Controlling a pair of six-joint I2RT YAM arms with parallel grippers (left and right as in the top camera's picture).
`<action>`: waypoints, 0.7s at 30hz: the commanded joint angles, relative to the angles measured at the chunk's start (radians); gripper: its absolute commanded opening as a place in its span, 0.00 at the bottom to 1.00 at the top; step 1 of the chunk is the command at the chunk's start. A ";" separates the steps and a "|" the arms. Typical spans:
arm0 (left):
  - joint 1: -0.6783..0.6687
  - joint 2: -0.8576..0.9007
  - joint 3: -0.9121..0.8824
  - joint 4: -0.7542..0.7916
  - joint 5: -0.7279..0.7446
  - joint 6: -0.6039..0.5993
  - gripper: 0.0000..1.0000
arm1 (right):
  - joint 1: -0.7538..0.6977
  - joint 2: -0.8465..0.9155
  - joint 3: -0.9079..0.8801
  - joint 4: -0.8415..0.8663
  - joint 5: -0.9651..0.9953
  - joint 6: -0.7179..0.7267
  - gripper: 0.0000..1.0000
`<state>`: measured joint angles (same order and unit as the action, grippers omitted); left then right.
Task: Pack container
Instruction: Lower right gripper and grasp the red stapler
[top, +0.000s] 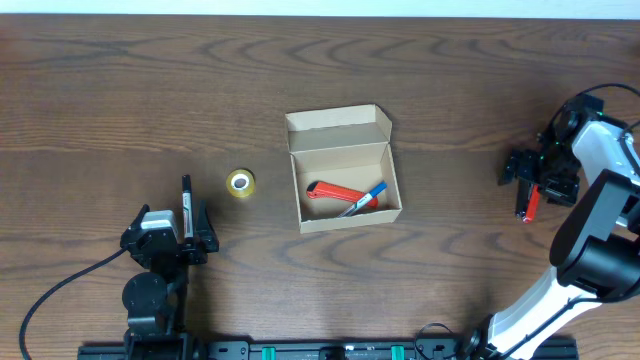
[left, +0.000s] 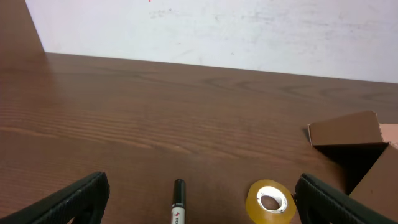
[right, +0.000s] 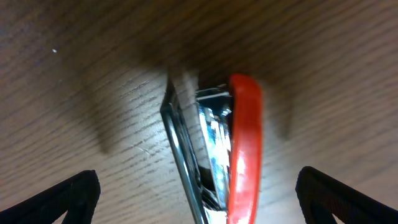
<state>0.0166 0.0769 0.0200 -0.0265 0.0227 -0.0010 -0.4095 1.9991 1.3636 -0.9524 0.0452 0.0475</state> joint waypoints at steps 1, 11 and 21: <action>-0.004 0.000 -0.015 -0.048 0.004 -0.008 0.96 | 0.009 0.006 0.002 0.008 0.027 -0.011 0.98; -0.004 0.000 -0.015 -0.048 0.004 -0.008 0.95 | 0.009 0.016 -0.001 0.037 0.041 -0.012 0.98; -0.004 0.000 -0.015 -0.048 0.004 -0.008 0.96 | 0.007 0.016 -0.008 0.056 0.044 -0.012 0.98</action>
<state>0.0166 0.0769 0.0200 -0.0265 0.0227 -0.0010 -0.4080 2.0018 1.3636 -0.9001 0.0792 0.0471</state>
